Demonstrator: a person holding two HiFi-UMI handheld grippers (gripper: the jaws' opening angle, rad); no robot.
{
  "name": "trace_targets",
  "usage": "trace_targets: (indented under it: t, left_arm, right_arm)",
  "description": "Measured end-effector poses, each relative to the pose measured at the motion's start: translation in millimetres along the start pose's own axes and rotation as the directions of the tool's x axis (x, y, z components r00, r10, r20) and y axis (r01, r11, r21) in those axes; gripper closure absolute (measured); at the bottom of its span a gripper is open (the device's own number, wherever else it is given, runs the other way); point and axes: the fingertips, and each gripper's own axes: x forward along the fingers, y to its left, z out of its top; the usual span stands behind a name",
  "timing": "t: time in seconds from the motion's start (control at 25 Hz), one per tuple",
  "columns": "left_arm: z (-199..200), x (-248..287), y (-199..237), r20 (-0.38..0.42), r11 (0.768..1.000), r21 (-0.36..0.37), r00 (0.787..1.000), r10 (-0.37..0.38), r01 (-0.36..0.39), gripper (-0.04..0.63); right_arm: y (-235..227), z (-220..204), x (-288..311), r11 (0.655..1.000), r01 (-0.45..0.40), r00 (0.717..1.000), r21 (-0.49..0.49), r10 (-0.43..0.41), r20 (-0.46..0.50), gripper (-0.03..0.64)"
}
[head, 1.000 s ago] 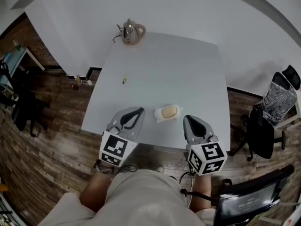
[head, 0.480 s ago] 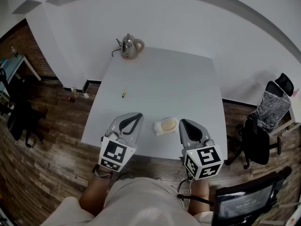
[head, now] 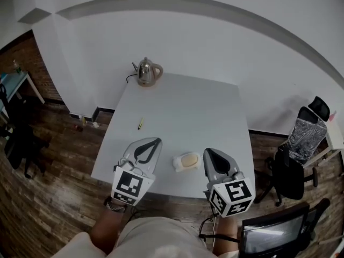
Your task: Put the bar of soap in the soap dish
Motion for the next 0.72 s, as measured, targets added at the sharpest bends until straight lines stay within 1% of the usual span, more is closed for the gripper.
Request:
trace_targets:
  t: [0.16, 0.32, 0.4, 0.56, 0.72]
  left_arm:
    - [8.3, 0.8, -1.9, 0.017, 1.0, 0.024, 1.0, -0.01, 0.01, 0.589]
    - [18.9, 3.5, -2.0, 0.036, 1.0, 0.022, 0.999, -0.01, 0.009, 0.589]
    - [19.9, 5.2, 0.1, 0.041, 0.999, 0.037, 0.999, -0.011, 0.01, 0.589]
    - [28.7, 3.3, 8.7, 0.069, 0.999, 0.031, 0.998, 0.013, -0.015, 0.589]
    - [30.6, 2.5, 14.9, 0.077, 0.999, 0.03, 0.997, 0.027, -0.029, 0.589]
  right_arm:
    - [-3.2, 8.4, -2.2, 1.0, 0.015, 1.0, -0.018, -0.015, 0.016, 0.614]
    - [-8.0, 12.8, -1.0, 0.999, 0.023, 1.0, -0.036, -0.023, 0.021, 0.614]
    - [-8.7, 14.1, 1.1, 0.999, 0.021, 1.0, -0.04, -0.02, 0.023, 0.614]
    - [-5.9, 19.2, 4.0, 0.999, 0.015, 0.999, -0.049, -0.013, 0.035, 0.614]
    - [-4.5, 22.7, 5.5, 0.998, 0.004, 1.0, -0.061, -0.002, 0.025, 0.614]
